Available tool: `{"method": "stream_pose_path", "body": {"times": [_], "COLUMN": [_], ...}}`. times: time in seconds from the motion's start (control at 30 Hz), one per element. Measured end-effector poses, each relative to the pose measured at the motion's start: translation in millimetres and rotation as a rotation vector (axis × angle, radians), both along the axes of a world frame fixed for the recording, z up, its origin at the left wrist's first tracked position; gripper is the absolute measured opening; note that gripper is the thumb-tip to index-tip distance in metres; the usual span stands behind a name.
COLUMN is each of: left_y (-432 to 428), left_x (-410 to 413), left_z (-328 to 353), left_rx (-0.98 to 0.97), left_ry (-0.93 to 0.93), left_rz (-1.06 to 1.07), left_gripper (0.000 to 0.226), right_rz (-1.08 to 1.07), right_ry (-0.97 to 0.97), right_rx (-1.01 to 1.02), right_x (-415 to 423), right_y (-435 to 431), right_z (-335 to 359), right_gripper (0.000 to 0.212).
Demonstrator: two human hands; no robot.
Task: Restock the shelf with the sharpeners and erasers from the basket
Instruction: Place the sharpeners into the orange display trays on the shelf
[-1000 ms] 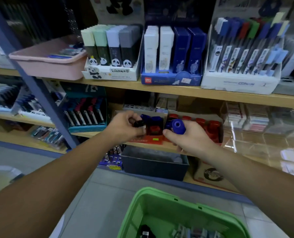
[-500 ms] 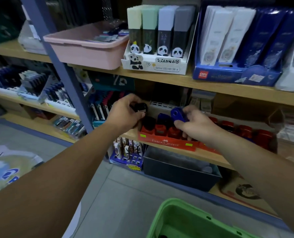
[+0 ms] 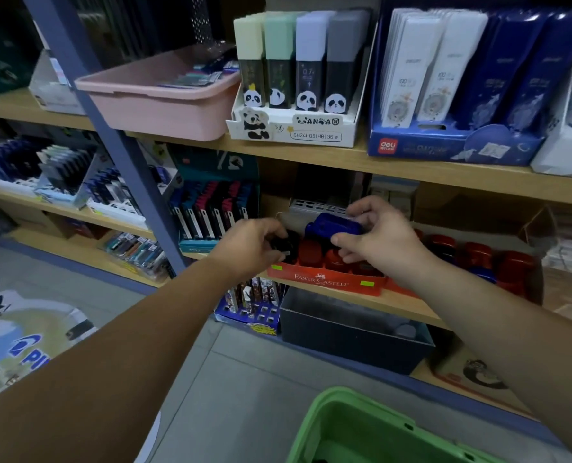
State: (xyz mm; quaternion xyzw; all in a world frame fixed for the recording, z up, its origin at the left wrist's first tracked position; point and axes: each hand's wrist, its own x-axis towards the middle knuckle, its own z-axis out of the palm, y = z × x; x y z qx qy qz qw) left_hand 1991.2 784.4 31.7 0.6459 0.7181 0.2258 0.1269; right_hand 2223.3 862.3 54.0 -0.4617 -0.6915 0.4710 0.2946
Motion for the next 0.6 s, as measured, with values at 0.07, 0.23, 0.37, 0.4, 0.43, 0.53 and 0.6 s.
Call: {"method": "stream_pose_path", "body": {"times": [0.07,0.23,0.37,0.4,0.43,0.53,0.6], "left_y": [0.6,4.1,9.1,9.2,8.8,5.6,4.5], "left_x": [-1.5,-3.1,-3.8,-4.3,-4.6,-5.6,-7.3], "left_z": [-4.4,-3.3,3.4,1.8,-1.6,-10.5,-11.8], "left_rx": [0.019,0.035,0.119,0.099,0.072,0.021,0.061], "left_ry": [0.034,0.081,-0.005,-0.024,-0.035,-0.059,-0.013], "left_rz": [-0.031,-0.029,0.114,0.12,0.104,0.064,0.058], "left_gripper": [0.033,0.032,0.033,0.031,0.029,0.03,0.029], "right_rz": [-0.024,-0.058,-0.104,-0.111,-0.109,-0.075,-0.052], "right_ry": [0.034,0.092,0.149,0.139,0.122,0.071,0.044], "right_rx": [-0.027,-0.006,0.04,0.055,0.069,0.107,0.131], "right_x": [0.2,-0.5,-19.8,-25.4,-30.0,-34.8,-31.0], "right_y": [1.1,4.8,9.9,12.3,13.9,12.7,11.4], "right_z": [0.3,-3.6,-4.2,-3.9,-3.8,-5.8,-8.4], "right_gripper": [0.042,0.039,0.041,0.037,0.034,0.031,0.032]}}
